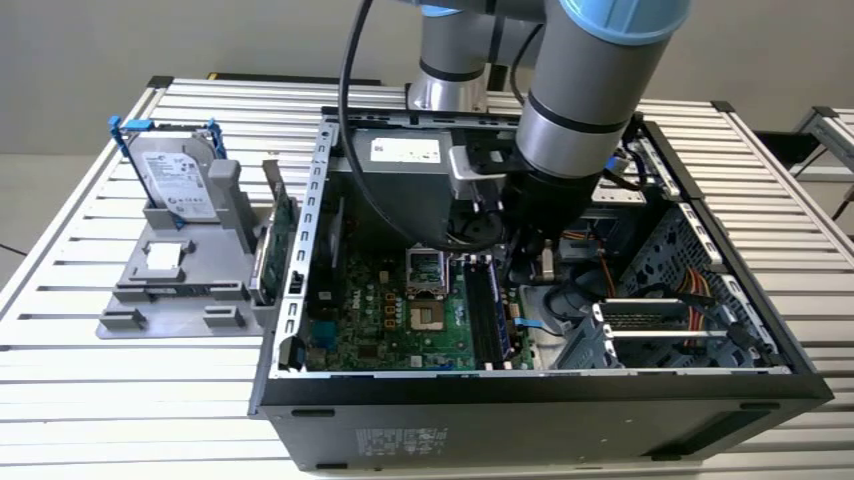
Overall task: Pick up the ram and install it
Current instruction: 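Press down the ram until it locks into place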
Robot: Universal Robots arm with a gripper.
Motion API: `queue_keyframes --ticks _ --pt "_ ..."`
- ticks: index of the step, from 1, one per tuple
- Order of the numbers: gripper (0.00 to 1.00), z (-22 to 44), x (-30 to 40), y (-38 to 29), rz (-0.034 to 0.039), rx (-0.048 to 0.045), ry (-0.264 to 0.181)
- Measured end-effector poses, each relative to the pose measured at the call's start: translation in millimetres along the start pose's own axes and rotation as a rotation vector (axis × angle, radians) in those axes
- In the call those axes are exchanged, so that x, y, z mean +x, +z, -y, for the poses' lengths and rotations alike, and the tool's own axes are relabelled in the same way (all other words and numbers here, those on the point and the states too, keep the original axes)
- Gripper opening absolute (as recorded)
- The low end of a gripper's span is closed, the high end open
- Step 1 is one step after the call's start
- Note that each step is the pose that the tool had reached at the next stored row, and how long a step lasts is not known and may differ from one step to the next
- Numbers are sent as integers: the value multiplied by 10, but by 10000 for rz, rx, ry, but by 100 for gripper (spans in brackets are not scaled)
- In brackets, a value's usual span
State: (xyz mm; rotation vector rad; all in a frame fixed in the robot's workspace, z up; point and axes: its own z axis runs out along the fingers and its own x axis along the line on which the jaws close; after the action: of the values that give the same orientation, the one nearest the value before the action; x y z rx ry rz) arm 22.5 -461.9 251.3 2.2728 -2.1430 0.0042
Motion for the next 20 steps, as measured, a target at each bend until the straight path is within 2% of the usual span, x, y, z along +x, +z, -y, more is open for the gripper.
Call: queue_keyframes --ticks 5,12,20 --pt "0 0 0 21 4 -8 324" --pt "0 1 -1 29 7 -18 354" --pt "0 2 -2 109 -14 -20 353"
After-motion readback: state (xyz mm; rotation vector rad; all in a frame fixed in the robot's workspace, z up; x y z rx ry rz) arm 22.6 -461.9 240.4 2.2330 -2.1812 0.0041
